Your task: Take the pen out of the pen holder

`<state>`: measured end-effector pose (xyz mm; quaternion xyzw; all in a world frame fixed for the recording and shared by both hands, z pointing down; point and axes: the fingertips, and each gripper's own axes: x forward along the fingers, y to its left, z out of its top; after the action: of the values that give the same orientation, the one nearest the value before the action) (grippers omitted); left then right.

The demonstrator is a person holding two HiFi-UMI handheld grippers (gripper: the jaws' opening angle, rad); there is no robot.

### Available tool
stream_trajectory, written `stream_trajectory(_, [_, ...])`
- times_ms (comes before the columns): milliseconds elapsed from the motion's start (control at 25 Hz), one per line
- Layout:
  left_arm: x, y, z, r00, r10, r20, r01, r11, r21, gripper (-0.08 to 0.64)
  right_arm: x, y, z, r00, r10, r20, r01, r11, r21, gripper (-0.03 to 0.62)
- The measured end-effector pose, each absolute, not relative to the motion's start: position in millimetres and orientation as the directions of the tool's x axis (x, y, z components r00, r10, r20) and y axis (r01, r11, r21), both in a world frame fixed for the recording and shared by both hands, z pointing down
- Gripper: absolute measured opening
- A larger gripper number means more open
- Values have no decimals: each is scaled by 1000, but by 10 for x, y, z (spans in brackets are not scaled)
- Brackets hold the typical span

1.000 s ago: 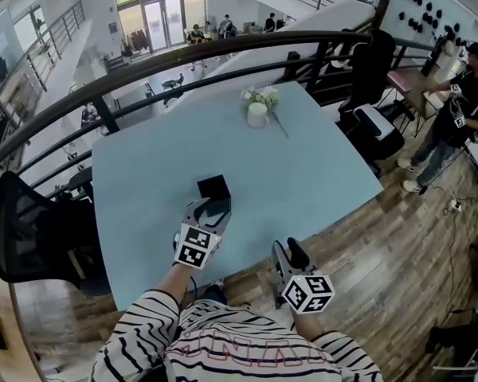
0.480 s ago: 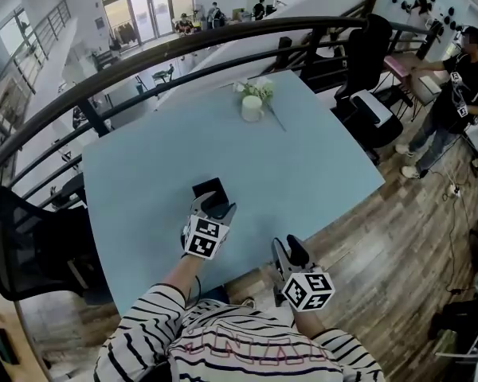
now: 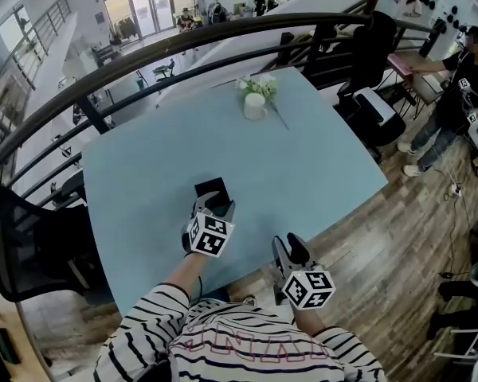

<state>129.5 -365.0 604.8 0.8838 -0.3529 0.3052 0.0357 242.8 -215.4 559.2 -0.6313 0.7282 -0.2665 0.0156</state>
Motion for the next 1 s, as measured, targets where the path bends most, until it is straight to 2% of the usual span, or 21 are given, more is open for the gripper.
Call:
stream_trajectory(80, [1314, -3650, 6069, 566, -596, 569, -639, -754, -154, 167, 2424, -2166, 5615, -203, -927, 316, -910, 60, -410, 184])
stream_trajectory(200, [1362, -3624, 6085, 573, -588, 571, -636, -759, -143, 117, 2442, -2160, 5629, -201, -927, 316, -908, 56, -414, 184])
stream_trajectory(640, [1365, -3617, 6072, 589, -584, 558, -662, -745, -81, 107, 2502, -2135, 5632, -201, -929, 311, -907, 56, -418, 183])
stream_trajectory(1000, [1267, -3666, 5913, 611, -609, 507, -712, -702, 15, 74, 2473, -2118, 5580, -210, -928, 306, -907, 68, -416, 181])
